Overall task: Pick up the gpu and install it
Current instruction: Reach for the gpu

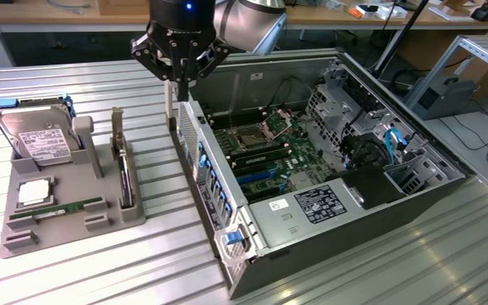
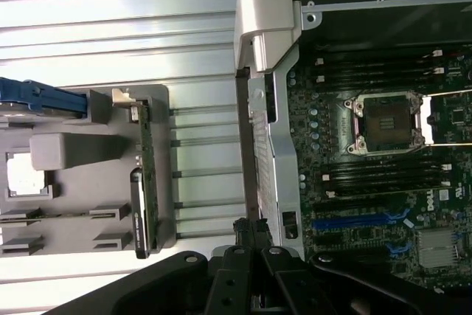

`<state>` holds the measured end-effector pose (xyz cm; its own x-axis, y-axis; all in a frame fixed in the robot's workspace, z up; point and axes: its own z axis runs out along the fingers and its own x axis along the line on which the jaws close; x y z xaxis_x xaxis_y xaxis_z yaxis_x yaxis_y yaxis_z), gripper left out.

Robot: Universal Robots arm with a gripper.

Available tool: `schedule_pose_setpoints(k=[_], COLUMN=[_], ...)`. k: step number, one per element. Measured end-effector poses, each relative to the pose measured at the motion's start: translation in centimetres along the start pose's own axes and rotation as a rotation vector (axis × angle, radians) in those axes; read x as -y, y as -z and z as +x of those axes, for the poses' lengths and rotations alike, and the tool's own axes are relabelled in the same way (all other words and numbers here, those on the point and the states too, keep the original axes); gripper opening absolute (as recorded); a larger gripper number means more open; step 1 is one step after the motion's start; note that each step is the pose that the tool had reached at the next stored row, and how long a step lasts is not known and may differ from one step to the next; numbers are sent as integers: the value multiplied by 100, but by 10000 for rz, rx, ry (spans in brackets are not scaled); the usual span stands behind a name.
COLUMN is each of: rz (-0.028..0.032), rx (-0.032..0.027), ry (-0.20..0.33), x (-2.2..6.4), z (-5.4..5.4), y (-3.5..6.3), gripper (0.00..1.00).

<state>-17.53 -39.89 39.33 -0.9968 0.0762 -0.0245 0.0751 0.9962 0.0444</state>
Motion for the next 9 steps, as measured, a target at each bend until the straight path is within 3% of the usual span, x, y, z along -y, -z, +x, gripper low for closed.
schedule_pose_setpoints(k=[9], rz=[0], rx=[0], ry=[0], x=[4], z=[51], y=[1], gripper=[11])
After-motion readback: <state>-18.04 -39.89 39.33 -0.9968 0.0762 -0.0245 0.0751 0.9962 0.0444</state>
